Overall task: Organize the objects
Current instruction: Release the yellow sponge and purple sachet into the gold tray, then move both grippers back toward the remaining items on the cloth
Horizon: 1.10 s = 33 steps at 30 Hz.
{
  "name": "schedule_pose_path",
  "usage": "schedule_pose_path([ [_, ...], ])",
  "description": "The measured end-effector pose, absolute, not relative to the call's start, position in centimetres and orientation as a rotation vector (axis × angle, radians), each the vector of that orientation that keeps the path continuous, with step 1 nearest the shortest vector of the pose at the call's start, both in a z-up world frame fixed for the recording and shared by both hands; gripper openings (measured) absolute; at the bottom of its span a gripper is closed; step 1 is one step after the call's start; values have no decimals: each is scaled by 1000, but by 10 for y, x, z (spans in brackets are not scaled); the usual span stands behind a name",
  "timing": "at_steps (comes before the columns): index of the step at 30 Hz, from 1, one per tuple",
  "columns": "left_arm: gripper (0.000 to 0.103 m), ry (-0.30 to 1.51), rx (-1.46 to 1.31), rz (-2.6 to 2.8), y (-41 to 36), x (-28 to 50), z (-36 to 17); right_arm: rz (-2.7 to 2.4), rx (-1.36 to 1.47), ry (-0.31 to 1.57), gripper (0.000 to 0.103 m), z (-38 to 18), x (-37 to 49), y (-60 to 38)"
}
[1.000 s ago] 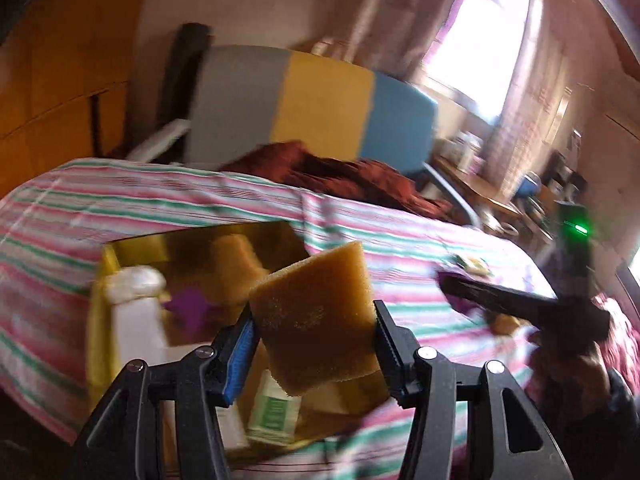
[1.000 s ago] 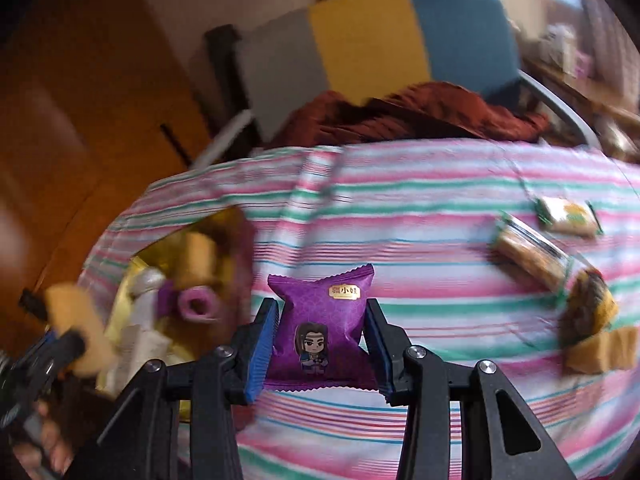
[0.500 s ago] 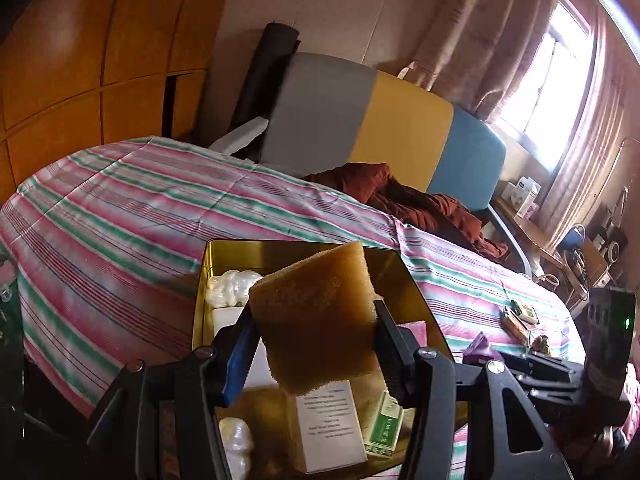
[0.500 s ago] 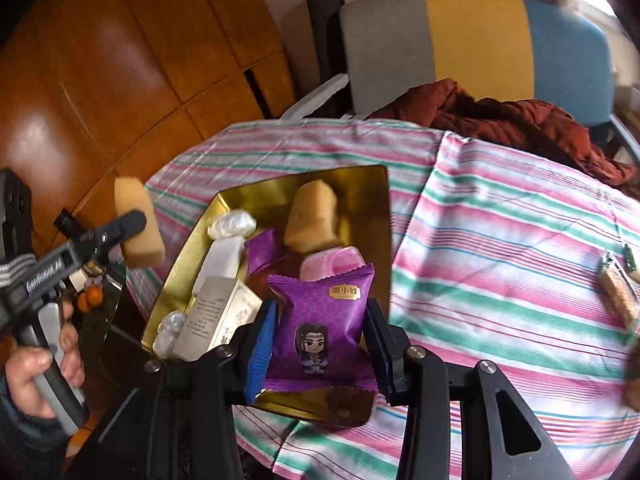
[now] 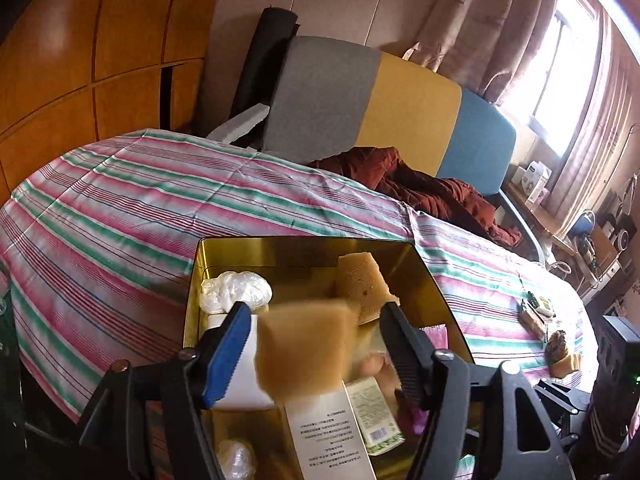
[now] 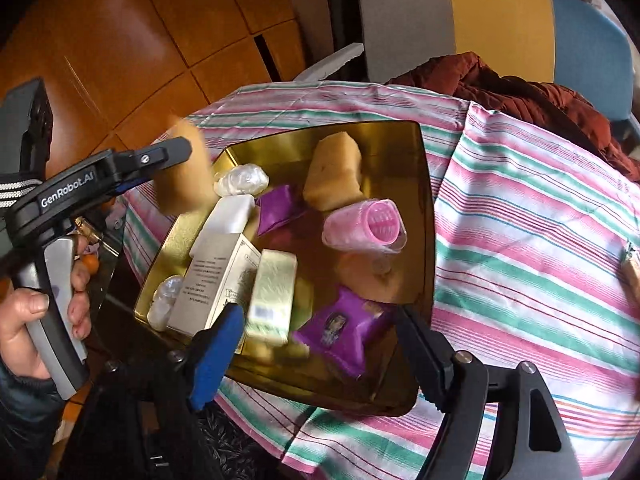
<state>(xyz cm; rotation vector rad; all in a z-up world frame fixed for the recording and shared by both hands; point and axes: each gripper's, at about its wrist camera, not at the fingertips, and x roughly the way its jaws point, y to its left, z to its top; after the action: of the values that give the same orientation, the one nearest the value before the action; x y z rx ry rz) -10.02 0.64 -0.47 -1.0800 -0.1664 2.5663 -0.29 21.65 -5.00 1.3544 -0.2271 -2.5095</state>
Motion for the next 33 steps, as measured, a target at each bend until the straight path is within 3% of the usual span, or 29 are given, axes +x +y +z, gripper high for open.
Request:
schedule_pose_path([
  [3, 79, -158, -1067, 2582, 7, -96, -3, -2519, 1354, -240, 86, -51, 0, 216],
  [12, 79, -38, -1026, 2699, 14, -63, 7, -2690, 1276, -144, 103, -36, 12, 212],
  [33, 79, 99, -1045, 2686, 38, -20, -4, -2919, 1169, -31, 103, -17, 30, 231],
])
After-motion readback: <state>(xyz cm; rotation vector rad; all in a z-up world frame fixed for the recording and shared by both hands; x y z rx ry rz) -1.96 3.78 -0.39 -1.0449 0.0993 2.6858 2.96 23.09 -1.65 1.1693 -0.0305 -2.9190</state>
